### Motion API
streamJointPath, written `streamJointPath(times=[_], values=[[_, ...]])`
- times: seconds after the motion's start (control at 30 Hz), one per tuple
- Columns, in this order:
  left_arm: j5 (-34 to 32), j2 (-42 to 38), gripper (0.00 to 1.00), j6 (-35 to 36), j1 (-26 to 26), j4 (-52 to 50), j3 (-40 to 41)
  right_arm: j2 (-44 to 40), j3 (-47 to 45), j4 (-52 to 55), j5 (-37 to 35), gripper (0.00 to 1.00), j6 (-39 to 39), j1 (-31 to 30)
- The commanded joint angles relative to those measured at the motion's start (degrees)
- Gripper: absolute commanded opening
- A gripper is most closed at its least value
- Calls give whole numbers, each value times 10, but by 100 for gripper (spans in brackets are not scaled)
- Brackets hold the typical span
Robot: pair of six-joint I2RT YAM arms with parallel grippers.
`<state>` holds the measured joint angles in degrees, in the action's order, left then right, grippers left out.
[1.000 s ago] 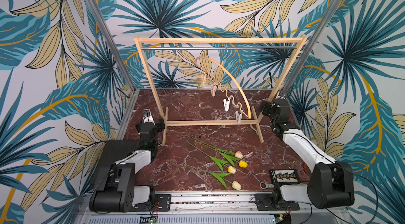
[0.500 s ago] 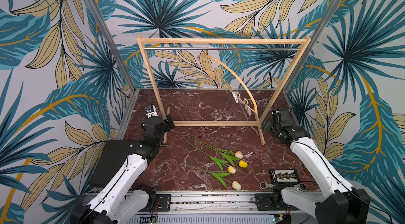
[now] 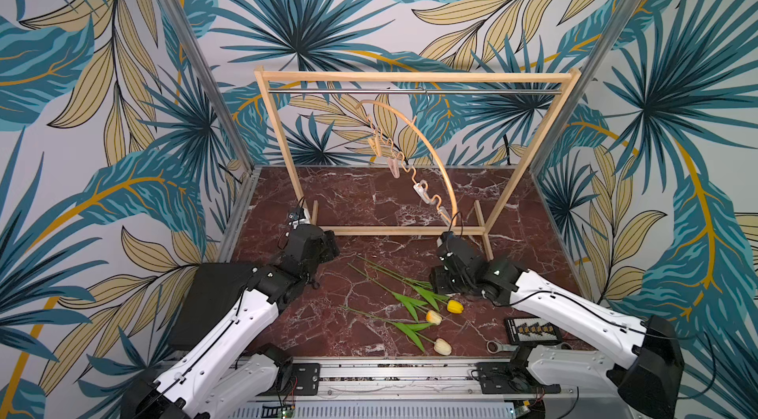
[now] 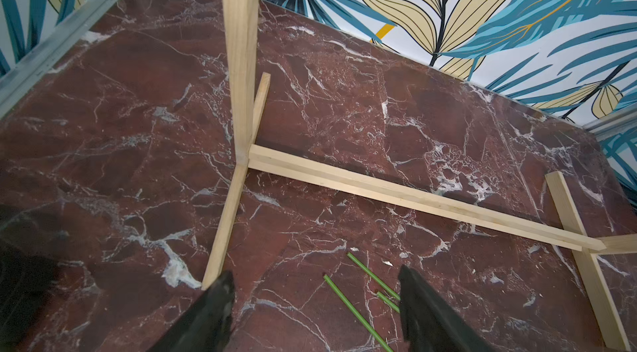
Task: Dry the flowers on a clothes hanger
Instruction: Pick up the flower at the center of the board.
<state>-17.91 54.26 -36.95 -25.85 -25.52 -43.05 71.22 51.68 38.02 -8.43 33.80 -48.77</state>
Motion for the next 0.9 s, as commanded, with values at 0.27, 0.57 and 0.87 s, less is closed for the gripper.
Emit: streamJointPath(times=[0.27,0.57,0.87], values=[[-16,-29,73,-81,-3,-118,-39,197,70,-77,94,48,-99,-108],[14,-24,72,-115,-4,-97,-13,269,99,-91,102,63,-109,-147],[61,-17,70,-82,-4,-57,19,339,154,-14,59,51,-113,-170]])
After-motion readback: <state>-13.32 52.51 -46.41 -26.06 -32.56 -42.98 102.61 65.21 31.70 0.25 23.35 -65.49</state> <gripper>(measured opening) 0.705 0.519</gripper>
